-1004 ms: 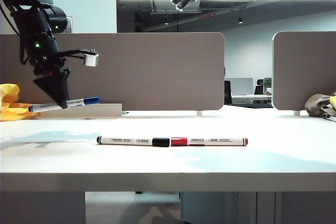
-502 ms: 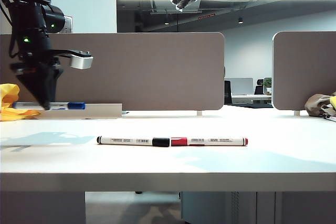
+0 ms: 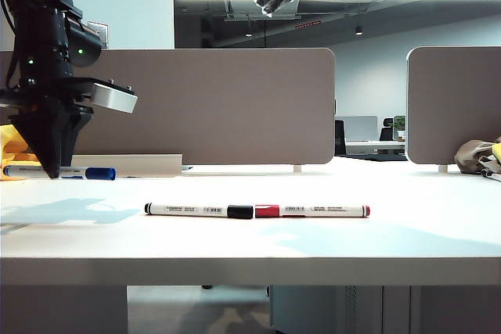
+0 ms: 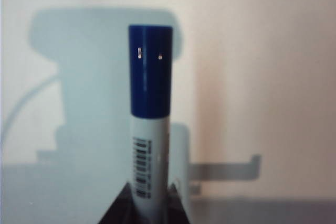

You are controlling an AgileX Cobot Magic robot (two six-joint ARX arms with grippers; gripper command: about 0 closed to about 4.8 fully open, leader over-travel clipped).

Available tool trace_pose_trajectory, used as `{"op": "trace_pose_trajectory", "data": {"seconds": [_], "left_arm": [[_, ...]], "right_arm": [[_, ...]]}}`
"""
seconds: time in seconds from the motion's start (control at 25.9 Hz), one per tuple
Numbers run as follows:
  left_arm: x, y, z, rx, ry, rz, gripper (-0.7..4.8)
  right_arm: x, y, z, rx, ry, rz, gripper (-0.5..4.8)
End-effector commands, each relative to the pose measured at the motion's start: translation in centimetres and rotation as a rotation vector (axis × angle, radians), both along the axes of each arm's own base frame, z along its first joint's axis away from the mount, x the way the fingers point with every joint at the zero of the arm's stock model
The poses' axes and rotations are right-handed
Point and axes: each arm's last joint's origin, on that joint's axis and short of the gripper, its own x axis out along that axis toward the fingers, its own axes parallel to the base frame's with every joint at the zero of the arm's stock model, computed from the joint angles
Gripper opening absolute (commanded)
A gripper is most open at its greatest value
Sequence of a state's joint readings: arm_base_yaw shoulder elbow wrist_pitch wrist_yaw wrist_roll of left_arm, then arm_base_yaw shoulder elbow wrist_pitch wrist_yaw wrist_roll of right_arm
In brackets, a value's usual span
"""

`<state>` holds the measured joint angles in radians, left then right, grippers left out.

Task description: Pick up the markers one by one and line them up horizontally in a straight line on the table.

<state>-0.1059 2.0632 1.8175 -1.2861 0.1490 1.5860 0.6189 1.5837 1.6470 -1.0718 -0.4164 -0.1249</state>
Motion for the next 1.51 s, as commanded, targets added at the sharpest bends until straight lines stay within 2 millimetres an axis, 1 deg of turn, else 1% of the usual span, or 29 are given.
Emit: {"op": "trace_pose_trajectory", "data": {"seconds": [0.04, 0.39, 0.58, 0.7, 0.89, 1.0, 1.24, 1.51], "left_arm": [[0.4, -0.1, -0.4, -0.010, -0.021, -0.013, -0.06], [1.4, -0.5, -1.8, -0.012, -0.036, -0.019, -0.06], [1.6, -0.7, -1.9, -0.040, -0.045, 0.000, -0.06], [1.8, -1.2, -2.5, -0.037, -0.042, 0.036, -0.06], [1.9, -2.0, -3.1, -0.028, -0.024, 0.032, -0.05], [1.9, -2.0, -3.1, -0.032, -0.027, 0.032, -0.05], [2.3, -2.1, -3.9, -0.038, -0.023, 0.031, -0.05], [2.6, -2.1, -4.1, -0.042, -0.045, 0.031, -0.06]], "right_arm": [[-0.1, 0.0, 0.2, 0.011, -0.008, 0.002, 0.46], [-0.1, 0.0, 0.2, 0.011, -0.008, 0.002, 0.46], [-0.1, 0.0, 0.2, 0.011, -0.008, 0.002, 0.46], [-0.1, 0.0, 0.2, 0.011, -0.008, 0.002, 0.46], [-0.1, 0.0, 0.2, 0.011, -0.008, 0.002, 0.46], [-0.1, 0.0, 0.2, 0.011, -0.008, 0.002, 0.46], [-0.1, 0.0, 0.2, 0.011, -0.008, 0.002, 0.46], [-0.1, 0.0, 0.2, 0.011, -0.008, 0.002, 0.46]]}}
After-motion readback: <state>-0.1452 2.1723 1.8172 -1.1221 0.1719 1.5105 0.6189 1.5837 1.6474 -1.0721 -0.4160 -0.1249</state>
